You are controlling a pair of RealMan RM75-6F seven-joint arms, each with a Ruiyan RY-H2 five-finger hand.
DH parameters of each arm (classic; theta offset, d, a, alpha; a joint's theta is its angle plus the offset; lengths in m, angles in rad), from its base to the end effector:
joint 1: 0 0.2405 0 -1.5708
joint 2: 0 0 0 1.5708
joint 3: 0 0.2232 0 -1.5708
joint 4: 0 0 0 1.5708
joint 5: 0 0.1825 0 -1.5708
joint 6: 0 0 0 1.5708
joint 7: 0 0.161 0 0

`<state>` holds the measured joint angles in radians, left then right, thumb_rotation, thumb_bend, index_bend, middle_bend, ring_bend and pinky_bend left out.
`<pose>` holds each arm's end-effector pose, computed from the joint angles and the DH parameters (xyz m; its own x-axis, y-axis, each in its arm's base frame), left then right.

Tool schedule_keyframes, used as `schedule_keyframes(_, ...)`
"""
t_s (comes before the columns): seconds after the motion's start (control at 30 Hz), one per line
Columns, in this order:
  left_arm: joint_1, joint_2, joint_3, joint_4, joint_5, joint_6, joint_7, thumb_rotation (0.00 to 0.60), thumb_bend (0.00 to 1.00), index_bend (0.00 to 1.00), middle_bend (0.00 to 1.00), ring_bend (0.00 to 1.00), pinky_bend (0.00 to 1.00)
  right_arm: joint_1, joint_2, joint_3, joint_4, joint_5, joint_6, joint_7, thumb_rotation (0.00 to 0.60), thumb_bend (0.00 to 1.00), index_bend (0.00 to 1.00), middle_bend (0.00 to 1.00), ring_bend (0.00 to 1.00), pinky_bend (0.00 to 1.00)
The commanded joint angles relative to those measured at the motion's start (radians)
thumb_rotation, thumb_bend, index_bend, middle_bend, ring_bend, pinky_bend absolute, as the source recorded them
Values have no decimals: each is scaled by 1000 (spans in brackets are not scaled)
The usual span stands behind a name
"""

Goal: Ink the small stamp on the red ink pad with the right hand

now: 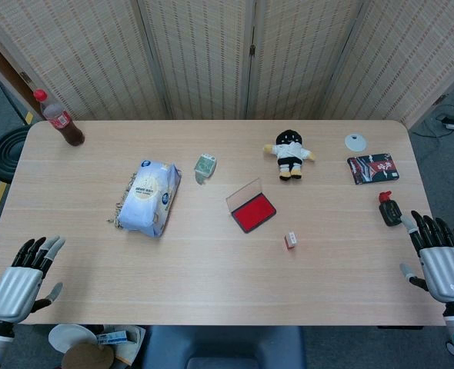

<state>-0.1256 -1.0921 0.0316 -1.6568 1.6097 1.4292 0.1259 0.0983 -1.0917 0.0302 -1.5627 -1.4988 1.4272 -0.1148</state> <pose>-0.2519 0.1858 0.1470 0.5115 0.1030 0.8531 0.8545 -0.1658 -0.4923 -0.2845 -0.1939 0.1715 0.5632 -0.0653 0.8237 -0.8261 -0.0224 0.5631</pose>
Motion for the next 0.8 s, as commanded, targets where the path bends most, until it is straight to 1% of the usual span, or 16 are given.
schedule_keyframes(0.03, 5, 1, 2, -4, 1, 8, 6, 600, 340, 0, 0, 0, 33, 4, -2, -2, 2, -3, -7, 2, 600, 244, 14, 0, 0, 0)
schedule_keyframes(0.27, 12, 1, 1, 0, -5, 17, 10, 600, 340, 0, 0, 0, 33, 30, -18, -3, 8, -5, -56, 15, 600, 244, 14, 0, 0, 0)
schedule_keyframes(0.4, 16, 4, 1, 0, -16, 18, 6, 600, 340, 0, 0, 0, 33, 61, -66, -8, 70, -78, -52, 90, 600, 241, 14, 0, 0, 0)
schedule_keyframes(0.47, 20, 8, 0, -6, -19, 23, 1, 600, 340, 0, 0, 0, 33, 83, -91, -19, 105, -105, -78, 114, 600, 229, 14, 0, 0, 0)
schedule_keyframes(0.57, 26, 9, 5, -7, 0, 41, 1, 600, 340, 0, 0, 0, 33, 122, -106, -24, 109, -120, -134, 110, 600, 216, 14, 0, 0, 0)
schedule_keyframes(0.67, 28, 9, 9, -8, 13, 47, -5, 600, 341, 0, 0, 0, 33, 162, -140, -17, 118, -177, -127, 134, 600, 216, 16, 0, 0, 0)
schedule_keyframes(0.73, 24, 9, 7, -6, 5, 37, -8, 600, 341, 0, 0, 0, 33, 190, -150, -13, 130, -205, -133, 139, 600, 216, 44, 0, 0, 0)
schedule_keyframes(0.8, 21, 8, 4, -6, -3, 29, -6, 600, 341, 0, 0, 0, 33, 227, -136, -5, 117, -212, -172, 135, 600, 215, 74, 0, 0, 0)
